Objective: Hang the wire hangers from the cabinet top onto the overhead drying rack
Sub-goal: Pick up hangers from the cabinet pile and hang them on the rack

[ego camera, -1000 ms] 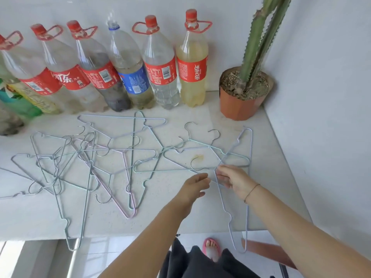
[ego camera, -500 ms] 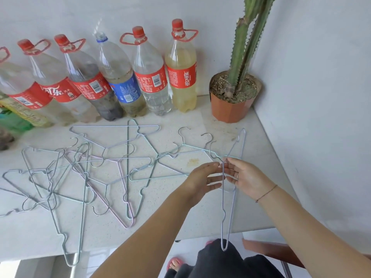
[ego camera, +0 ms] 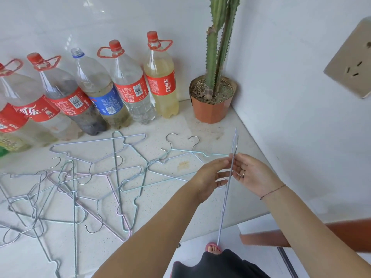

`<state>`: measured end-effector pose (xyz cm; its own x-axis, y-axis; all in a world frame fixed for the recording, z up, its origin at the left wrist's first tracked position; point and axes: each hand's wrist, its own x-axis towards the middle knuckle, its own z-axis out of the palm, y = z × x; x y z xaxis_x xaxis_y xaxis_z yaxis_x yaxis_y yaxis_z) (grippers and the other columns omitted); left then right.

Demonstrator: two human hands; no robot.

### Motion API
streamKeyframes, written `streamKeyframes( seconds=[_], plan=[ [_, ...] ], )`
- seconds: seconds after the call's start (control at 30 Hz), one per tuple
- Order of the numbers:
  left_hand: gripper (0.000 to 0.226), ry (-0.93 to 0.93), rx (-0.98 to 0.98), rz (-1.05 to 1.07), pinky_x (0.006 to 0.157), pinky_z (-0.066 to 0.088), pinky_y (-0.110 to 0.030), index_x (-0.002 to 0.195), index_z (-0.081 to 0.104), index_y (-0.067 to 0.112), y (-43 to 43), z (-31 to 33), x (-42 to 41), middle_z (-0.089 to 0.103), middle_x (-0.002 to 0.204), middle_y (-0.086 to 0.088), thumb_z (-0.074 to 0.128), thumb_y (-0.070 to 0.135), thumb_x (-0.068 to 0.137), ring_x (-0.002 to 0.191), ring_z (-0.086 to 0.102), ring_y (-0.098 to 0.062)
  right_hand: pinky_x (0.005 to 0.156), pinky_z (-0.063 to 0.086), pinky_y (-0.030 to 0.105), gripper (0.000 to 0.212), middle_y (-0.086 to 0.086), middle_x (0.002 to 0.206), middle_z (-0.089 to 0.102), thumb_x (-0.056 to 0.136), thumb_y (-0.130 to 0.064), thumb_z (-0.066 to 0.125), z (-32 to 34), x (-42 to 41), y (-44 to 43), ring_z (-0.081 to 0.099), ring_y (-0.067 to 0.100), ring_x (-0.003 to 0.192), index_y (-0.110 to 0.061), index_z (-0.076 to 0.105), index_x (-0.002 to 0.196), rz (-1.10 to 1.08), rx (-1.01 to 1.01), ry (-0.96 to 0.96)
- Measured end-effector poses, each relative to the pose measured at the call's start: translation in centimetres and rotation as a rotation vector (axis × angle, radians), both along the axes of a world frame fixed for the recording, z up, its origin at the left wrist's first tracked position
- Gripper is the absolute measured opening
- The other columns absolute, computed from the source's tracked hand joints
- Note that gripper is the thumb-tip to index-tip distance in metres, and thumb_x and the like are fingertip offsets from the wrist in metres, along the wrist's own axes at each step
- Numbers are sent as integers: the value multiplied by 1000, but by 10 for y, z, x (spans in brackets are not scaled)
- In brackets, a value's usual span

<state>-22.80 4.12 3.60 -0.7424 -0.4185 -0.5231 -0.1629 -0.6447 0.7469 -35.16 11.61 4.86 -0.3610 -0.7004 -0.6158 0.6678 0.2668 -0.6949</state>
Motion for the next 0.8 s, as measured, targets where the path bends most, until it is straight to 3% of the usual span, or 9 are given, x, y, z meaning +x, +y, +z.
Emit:
streamKeyframes(
  seconds=[0.27,0.5,0.63,0.8],
  plan=[
    [35,-23,0,-135,88,42,-27,129,57,18,29,-2,-24,60,113,2,50,24,95,102,54,-13,68,45,21,16,2,85,61,92,-21,52,-8,-10,30,55,11,75,-12,65,92,-179,57,19],
    [34,-18,14,-174,87,43,-29,127,58,21,38,2,-23,61,110,5,52,25,93,102,54,-13,66,46,21,16,2,85,62,91,-22,54,-6,-9,45,56,11,74,-11,66,96,-201,51,41],
    [34,-3,21,-140,85,44,-30,123,62,19,30,5,-4,63,107,5,55,29,91,101,56,-14,69,50,23,15,1,80,64,89,-19,57,2,3,39,60,12,72,-10,67,95,-75,4,86],
    [24,-5,79,-15,81,46,-27,108,67,17,6,7,44,65,104,2,53,29,92,90,62,-14,65,48,21,19,0,83,66,90,-21,53,15,21,5,61,13,73,-11,70,90,238,89,336]
  ],
)
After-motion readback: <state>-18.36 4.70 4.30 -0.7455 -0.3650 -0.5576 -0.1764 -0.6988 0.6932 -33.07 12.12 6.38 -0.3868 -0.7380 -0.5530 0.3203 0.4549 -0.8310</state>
